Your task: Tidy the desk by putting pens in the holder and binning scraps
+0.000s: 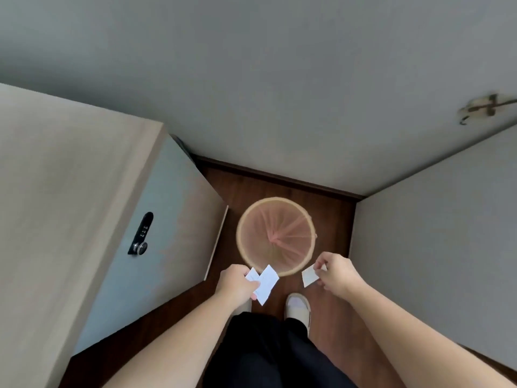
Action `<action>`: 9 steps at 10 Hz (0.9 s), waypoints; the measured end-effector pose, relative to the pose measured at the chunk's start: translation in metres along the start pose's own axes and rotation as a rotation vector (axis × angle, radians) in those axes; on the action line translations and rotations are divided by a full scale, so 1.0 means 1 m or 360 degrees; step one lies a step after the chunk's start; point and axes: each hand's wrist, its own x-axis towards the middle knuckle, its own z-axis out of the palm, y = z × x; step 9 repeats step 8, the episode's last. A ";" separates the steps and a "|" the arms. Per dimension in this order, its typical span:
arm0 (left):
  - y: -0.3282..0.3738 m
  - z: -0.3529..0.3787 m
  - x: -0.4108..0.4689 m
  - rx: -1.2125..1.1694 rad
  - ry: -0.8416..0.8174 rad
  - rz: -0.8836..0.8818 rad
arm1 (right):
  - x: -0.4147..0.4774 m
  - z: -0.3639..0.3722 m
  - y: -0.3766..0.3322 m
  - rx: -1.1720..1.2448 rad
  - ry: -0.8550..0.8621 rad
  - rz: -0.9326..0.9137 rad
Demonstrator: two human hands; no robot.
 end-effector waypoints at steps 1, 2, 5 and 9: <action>-0.013 0.013 0.043 -0.0021 -0.0011 -0.0106 | 0.038 0.025 0.011 -0.0016 -0.0065 0.0024; -0.013 0.025 0.087 -0.0109 0.0036 -0.0154 | 0.075 0.041 0.013 0.0044 -0.0089 0.0056; 0.026 0.033 0.132 -0.0276 -0.0113 -0.0201 | 0.118 0.029 -0.010 0.0833 -0.0326 0.0315; 0.056 -0.017 0.046 -0.0090 0.0035 0.0053 | 0.058 -0.020 -0.032 0.0360 -0.0099 0.0002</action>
